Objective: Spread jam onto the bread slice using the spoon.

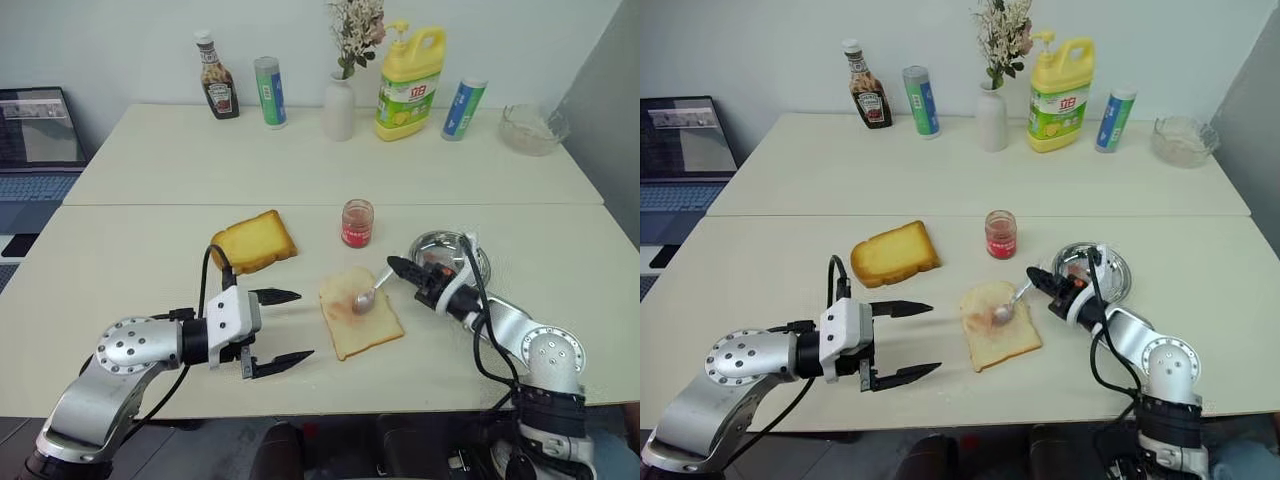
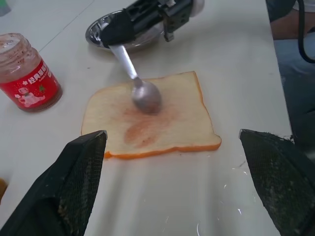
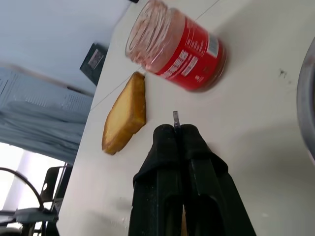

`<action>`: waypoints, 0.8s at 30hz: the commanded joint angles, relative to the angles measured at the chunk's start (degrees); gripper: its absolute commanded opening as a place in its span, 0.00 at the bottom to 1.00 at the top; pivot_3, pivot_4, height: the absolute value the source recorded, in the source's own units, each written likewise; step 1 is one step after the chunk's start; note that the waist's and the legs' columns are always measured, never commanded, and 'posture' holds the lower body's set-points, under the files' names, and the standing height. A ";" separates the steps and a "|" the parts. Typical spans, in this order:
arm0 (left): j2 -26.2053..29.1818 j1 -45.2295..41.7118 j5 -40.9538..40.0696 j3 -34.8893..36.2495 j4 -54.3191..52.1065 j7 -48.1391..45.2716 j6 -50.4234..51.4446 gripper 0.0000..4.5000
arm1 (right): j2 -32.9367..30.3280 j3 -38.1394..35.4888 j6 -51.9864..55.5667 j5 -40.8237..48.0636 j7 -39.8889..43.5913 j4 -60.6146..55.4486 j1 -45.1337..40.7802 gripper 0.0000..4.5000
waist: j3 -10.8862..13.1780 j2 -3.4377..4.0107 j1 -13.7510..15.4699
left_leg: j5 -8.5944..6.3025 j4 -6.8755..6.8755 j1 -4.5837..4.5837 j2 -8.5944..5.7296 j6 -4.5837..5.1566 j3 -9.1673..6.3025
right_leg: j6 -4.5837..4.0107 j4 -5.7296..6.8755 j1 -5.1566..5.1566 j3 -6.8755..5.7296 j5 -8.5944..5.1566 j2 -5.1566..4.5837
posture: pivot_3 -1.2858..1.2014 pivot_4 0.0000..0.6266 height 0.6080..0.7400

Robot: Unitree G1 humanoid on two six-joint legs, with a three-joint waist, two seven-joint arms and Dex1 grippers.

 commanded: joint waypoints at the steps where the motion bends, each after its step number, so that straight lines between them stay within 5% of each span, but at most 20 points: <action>1: 1.02 0.98 0.58 0.53 -0.45 -1.08 -2.35 1.00 | 0.93 -0.67 -1.69 0.06 -0.47 0.65 -2.42 0.01 | 0.00 0.00 -0.17 | 0.00 -0.01 0.00 0.00 0.00 0.00 | 0.00 0.00 0.00 0.00 0.00 0.00 | 0.52 0.24 1.00; 14: 1.23 1.52 1.03 -0.13 -0.08 -2.06 -3.26 1.00 | -4.41 1.70 6.62 6.95 2.62 -7.02 4.15 0.01 | 0.00 0.00 -0.16 | 0.00 -0.01 -0.01 0.00 0.00 -0.02 | 0.00 0.00 0.00 -0.01 0.00 -0.02 | 0.52 0.24 1.00; 24: 2.20 1.62 0.98 -0.07 -0.12 -3.13 -2.70 1.00 | -3.17 1.27 1.71 4.21 1.10 -2.79 -1.01 0.01 | 0.00 0.00 -0.35 | 0.00 0.00 -0.01 0.00 0.00 -0.02 | 0.00 0.00 0.00 -0.01 0.00 -0.01 | 0.52 0.24 1.00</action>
